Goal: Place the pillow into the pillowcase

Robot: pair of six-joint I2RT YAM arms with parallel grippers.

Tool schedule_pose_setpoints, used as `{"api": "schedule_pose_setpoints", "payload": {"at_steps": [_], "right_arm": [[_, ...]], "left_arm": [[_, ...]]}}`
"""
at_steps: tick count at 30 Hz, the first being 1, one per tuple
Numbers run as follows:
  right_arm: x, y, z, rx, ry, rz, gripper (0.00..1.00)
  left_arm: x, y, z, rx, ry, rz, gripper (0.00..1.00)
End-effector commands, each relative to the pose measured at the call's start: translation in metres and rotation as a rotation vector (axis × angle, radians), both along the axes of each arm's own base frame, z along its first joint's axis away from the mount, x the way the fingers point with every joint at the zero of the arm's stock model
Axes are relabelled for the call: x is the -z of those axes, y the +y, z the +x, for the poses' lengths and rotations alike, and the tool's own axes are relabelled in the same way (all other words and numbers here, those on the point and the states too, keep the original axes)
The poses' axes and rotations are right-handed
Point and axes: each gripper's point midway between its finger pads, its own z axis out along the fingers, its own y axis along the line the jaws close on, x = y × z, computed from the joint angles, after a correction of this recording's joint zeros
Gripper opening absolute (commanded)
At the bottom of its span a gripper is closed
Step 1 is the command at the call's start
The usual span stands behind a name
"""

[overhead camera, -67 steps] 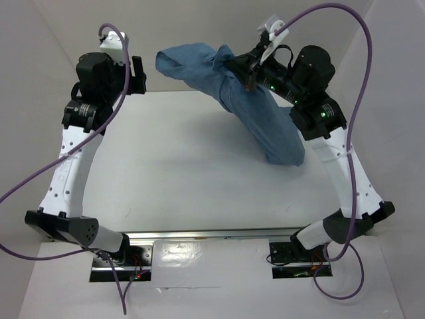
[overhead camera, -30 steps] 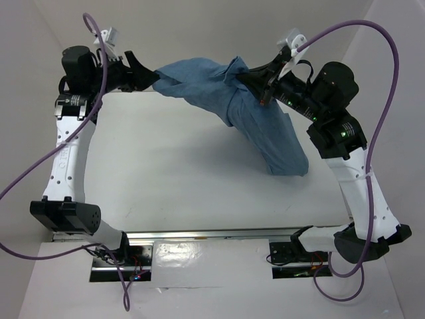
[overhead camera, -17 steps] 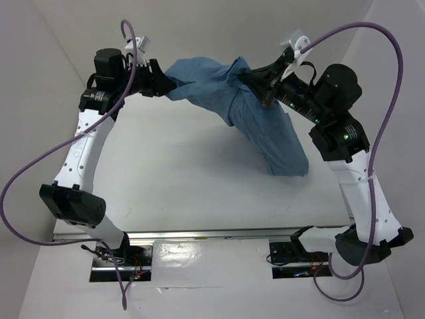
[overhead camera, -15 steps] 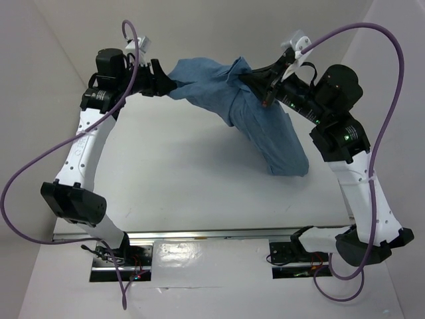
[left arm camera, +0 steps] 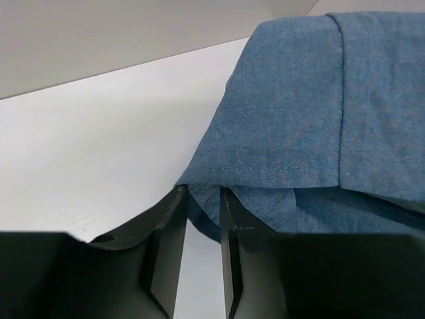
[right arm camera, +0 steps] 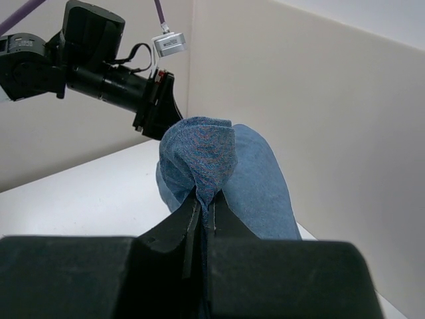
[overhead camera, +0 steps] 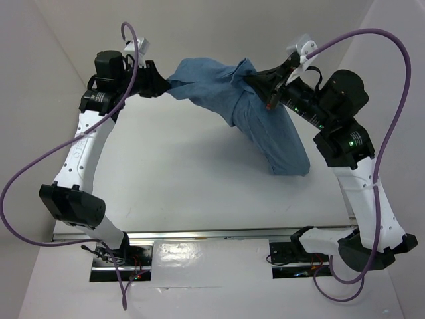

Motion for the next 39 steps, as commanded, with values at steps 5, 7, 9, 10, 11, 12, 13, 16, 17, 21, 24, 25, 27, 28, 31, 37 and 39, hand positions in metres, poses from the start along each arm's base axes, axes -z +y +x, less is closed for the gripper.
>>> {"api": "schedule_pose_setpoints", "payload": {"at_steps": [5,7,9,10,11,12,13,16,17,21,24,25,27,28,31,37,39], "right_arm": [[-0.037,-0.014,-0.014,0.031,-0.127,0.069,0.00],[-0.037,-0.014,-0.014,0.031,-0.127,0.069,0.00],[-0.037,-0.014,-0.014,0.028,-0.120,0.075,0.00],[-0.037,-0.014,-0.014,0.028,-0.120,0.075,0.00],[-0.037,-0.014,-0.014,0.028,-0.120,0.075,0.00],[-0.037,-0.014,-0.014,0.028,-0.120,0.075,0.00],[-0.041,-0.015,-0.016,0.028,-0.128,0.079,0.00],[-0.042,-0.017,-0.017,0.029,-0.130,0.076,0.00],[-0.042,-0.017,-0.017,0.029,-0.130,0.076,0.00],[-0.044,-0.018,-0.018,0.029,-0.130,0.076,0.00],[-0.043,-0.021,-0.019,0.038,-0.130,0.075,0.00],[-0.039,-0.020,-0.016,0.038,-0.121,0.071,0.00],[-0.039,-0.020,-0.016,0.038,-0.121,0.071,0.00],[-0.039,-0.020,-0.016,0.038,-0.121,0.071,0.00],[-0.038,-0.019,-0.015,0.038,-0.122,0.071,0.00],[-0.039,-0.018,-0.017,0.026,-0.125,0.079,0.00],[-0.039,-0.018,-0.017,0.026,-0.125,0.079,0.00]], "left_arm": [[-0.044,-0.016,-0.017,0.116,-0.115,-0.068,0.20],[-0.047,-0.021,-0.021,0.147,-0.119,-0.083,0.20],[-0.048,-0.020,-0.021,0.150,-0.108,-0.098,0.38],[-0.042,-0.021,-0.021,0.156,-0.093,-0.108,0.41],[-0.034,-0.021,-0.021,0.173,-0.072,-0.120,0.47],[-0.033,-0.023,-0.022,0.179,-0.064,-0.135,0.51],[-0.031,-0.023,-0.021,0.177,-0.056,-0.141,0.57],[-0.022,-0.027,-0.022,0.201,-0.037,-0.154,0.72],[-0.017,-0.027,-0.019,0.201,-0.027,-0.153,0.74],[-0.011,-0.021,-0.010,0.154,-0.027,-0.117,0.77],[-0.012,-0.013,-0.009,0.133,-0.046,-0.090,0.77],[-0.022,-0.012,-0.016,0.134,-0.070,-0.091,0.77],[-0.024,-0.011,-0.019,0.137,-0.079,-0.080,0.77],[-0.030,-0.009,-0.023,0.131,-0.102,-0.071,0.77],[-0.038,-0.006,-0.028,0.123,-0.112,-0.059,0.77],[-0.038,-0.003,-0.033,0.109,-0.117,-0.039,0.78],[-0.038,-0.003,-0.033,0.109,-0.117,-0.039,0.78]]}}
